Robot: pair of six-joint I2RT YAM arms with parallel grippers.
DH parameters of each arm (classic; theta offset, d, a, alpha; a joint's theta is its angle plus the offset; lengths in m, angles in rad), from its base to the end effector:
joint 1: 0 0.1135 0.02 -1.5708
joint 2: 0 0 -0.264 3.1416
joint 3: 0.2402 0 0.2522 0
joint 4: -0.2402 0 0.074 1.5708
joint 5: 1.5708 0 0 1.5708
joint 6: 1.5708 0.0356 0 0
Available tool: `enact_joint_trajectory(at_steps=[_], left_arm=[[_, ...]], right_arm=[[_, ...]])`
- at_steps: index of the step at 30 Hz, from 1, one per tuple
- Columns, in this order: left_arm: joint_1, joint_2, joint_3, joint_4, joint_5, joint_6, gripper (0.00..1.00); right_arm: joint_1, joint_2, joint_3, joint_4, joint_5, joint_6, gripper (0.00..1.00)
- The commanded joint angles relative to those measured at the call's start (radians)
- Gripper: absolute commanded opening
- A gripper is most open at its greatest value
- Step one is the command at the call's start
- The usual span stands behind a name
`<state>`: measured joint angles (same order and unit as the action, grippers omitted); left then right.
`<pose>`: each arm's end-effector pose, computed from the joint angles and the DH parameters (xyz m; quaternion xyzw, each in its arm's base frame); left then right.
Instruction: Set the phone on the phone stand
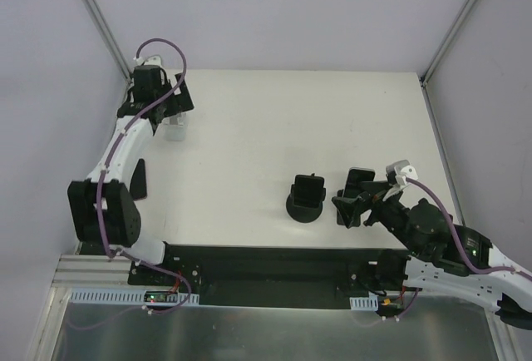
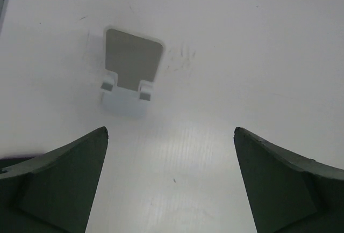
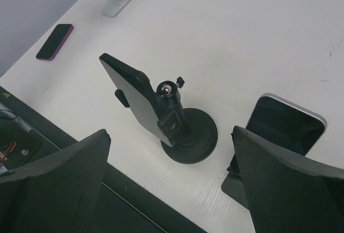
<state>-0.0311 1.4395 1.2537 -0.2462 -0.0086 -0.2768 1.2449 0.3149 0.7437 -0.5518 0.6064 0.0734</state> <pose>0.3366 -0.0102 0.3431 -0.1055 0.8356 -0.0791 0.5333 0.0414 0.0591 0.3390 -0.2305 0.7052 0.2103 0.6367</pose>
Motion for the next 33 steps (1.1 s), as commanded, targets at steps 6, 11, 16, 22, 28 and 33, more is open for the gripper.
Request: enact_joint_trajectory(at_steps=[6, 11, 16, 22, 28, 33], left_arm=[[0.085, 0.421, 0.349, -0.068, -0.01, 0.267, 0.99], [0.106, 0.522, 0.403, -0.096, -0.013, 0.335, 0.99], [0.115, 0.601, 0.464, -0.138, 0.116, 0.337, 0.99], [0.117, 0.656, 0.51, -0.143, 0.15, 0.34, 0.91], [0.108, 0.631, 0.483, -0.145, 0.118, 0.294, 0.53], [0.048, 0.544, 0.403, -0.145, 0.024, 0.228, 0.19]], right_arm=[[-0.002, -0.023, -0.001, -0.002, -0.034, -0.032, 0.98], [-0.002, -0.019, 0.0, -0.005, -0.039, -0.041, 0.98], [-0.002, -0.004, 0.006, 0.004, -0.045, -0.053, 0.98], [-0.001, 0.03, 0.014, 0.012, -0.057, -0.052, 0.98], [-0.001, 0.047, 0.014, 0.032, -0.065, -0.052, 0.98], [-0.001, 0.067, 0.013, 0.049, -0.073, -0.047, 0.98]])
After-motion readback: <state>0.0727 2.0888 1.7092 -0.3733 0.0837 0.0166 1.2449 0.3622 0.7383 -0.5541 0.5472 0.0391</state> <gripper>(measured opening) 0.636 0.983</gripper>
